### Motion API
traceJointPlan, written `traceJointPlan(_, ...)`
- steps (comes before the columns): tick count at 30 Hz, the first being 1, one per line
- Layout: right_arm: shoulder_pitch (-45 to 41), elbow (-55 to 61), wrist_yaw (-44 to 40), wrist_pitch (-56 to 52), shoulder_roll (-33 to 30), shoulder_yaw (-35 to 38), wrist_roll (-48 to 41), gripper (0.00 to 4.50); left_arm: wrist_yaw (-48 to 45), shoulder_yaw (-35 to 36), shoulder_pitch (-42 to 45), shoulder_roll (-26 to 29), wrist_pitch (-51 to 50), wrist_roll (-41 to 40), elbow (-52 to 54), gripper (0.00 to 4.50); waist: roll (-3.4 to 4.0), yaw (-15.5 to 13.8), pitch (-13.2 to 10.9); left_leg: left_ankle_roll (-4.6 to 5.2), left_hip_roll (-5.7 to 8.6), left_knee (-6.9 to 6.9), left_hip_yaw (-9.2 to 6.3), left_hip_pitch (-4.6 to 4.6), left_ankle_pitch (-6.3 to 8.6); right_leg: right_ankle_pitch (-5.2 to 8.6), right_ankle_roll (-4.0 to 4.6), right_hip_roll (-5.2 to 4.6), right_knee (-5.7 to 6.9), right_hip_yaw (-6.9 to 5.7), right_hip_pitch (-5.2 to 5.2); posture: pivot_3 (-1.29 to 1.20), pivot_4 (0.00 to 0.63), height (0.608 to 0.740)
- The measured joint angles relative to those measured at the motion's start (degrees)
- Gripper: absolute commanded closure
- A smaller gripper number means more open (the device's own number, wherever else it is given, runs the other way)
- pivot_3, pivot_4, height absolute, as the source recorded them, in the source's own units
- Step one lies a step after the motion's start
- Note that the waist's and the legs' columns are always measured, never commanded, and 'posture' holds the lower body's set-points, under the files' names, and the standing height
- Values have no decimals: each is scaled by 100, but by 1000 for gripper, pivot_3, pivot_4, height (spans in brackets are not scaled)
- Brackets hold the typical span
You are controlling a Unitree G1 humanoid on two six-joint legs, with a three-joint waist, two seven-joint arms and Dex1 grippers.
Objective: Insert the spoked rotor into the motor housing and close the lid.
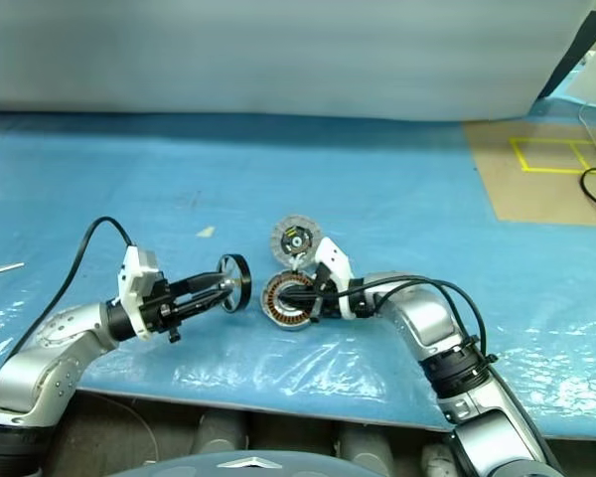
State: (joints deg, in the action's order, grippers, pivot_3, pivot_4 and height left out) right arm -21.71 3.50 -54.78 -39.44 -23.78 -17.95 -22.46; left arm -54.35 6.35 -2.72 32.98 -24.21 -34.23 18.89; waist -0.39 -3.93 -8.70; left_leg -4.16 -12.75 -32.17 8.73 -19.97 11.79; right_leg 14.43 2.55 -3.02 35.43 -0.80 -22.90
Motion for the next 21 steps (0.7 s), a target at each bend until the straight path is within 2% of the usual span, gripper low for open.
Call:
traceJointPlan(10, -307, 143, 139, -914, 342, 713, -799, 4500, 0, -27, 34, -45, 22, 34, -10, 3115, 1, 8, -2, 0, -2, 0, 0, -6, -1, -1, -1, 2, 3, -1, -10, 0, 150, 740)
traceJointPlan(15, -73, 35, 150, -601, 155, 81, -312, 4500, 3, -24, -27, -45, 22, 34, -4, 3115, 1, 5, -2, -2, -1, 4, -2, -11, 0, -7, -11, 1, 1, -5, -10, 0, 150, 740)
traceJointPlan(21, -76, -21, 102, 165, 28, -266, 212, 4500, 38, -24, -69, -43, 21, 36, 12, 3115, 0, 21, 0, -1, -2, 3, 1, 6, 1, 1, 0, 1, 1, -1, 13, 0, 150, 740)
